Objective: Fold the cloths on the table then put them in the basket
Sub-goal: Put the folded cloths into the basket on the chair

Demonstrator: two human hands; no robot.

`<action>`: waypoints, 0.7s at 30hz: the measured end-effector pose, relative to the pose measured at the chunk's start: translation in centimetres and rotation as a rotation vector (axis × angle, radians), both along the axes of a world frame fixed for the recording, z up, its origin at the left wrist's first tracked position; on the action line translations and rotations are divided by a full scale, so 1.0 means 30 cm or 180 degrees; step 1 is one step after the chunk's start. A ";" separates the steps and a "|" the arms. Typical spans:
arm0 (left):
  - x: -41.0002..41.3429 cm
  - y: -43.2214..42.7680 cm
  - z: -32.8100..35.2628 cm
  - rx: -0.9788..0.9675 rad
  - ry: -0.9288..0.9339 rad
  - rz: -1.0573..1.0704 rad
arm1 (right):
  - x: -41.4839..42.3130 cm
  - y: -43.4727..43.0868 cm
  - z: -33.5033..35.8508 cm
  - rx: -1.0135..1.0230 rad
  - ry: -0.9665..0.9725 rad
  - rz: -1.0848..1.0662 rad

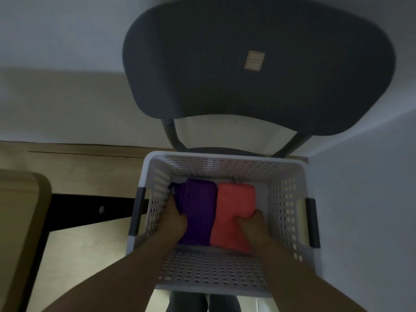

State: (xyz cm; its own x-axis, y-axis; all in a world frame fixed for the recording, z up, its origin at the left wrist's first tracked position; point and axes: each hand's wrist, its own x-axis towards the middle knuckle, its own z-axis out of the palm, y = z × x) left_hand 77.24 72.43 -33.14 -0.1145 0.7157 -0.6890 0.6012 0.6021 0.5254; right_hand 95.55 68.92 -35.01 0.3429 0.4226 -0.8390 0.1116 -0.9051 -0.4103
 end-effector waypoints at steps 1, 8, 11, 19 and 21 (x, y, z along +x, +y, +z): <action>0.005 0.002 0.007 0.0000 0.0050 -0.0115 | -0.004 0.008 0.012 -0.0070 -0.0045 0.0008; 0.012 0.024 0.198 0.0162 0.0180 -0.0723 | -0.027 0.002 0.244 0.0030 -0.0316 0.0396; 0.022 0.037 0.343 0.0133 -0.0129 -0.0614 | -0.043 -0.030 0.422 0.0478 -0.0356 0.0155; 0.024 -0.150 0.724 0.0687 -0.0867 -0.0094 | -0.106 -0.257 0.753 0.1295 -0.0266 -0.0202; 0.014 -0.296 0.795 0.0832 -0.1027 0.0173 | -0.123 -0.380 0.812 0.1433 -0.0096 -0.0257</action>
